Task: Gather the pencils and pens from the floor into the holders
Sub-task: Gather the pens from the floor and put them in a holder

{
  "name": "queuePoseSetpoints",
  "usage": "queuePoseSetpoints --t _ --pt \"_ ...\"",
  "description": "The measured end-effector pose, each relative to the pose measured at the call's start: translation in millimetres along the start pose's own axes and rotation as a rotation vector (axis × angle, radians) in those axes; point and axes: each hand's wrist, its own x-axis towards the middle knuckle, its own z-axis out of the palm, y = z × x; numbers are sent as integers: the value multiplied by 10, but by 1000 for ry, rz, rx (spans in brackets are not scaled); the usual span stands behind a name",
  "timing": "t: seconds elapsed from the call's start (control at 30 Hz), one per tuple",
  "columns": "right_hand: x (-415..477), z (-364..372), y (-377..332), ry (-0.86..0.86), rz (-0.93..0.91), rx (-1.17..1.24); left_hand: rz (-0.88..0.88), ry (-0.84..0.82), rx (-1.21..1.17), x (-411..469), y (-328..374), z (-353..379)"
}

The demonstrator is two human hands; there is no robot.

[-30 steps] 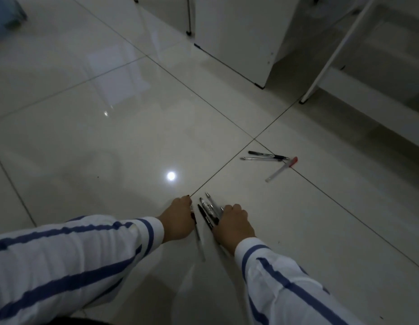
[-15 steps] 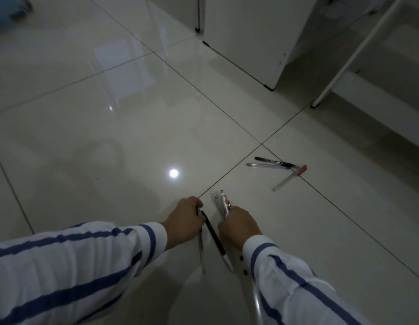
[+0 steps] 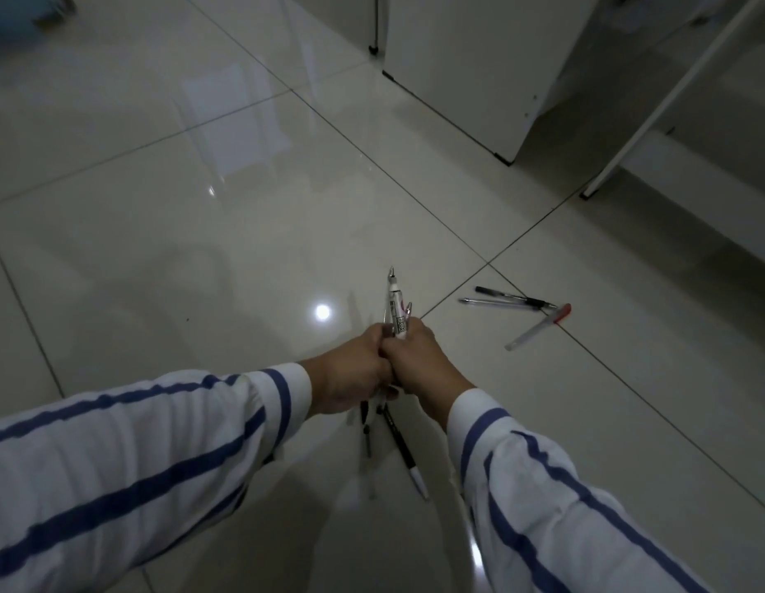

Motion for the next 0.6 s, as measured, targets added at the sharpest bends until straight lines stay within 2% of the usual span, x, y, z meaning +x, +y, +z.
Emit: queuePoseSetpoints --t 0.07,0.2,0.3,0.37,0.5,0.6 --pt "-16 57 29 52 12 -56 36 22 31 -9 -33 -12" --pt "-71 132 16 23 82 153 105 -7 42 -36 -55 -10" --pt "-48 168 23 -12 99 185 84 1 115 -34 -69 -74" --pt "-55 170 50 -50 94 120 28 71 208 -29 -103 -143" --pt "-117 83 221 43 78 -157 -79 317 209 -40 -149 -216" --pt "-287 168 376 -86 100 -507 -98 459 195 -7 -191 -315"
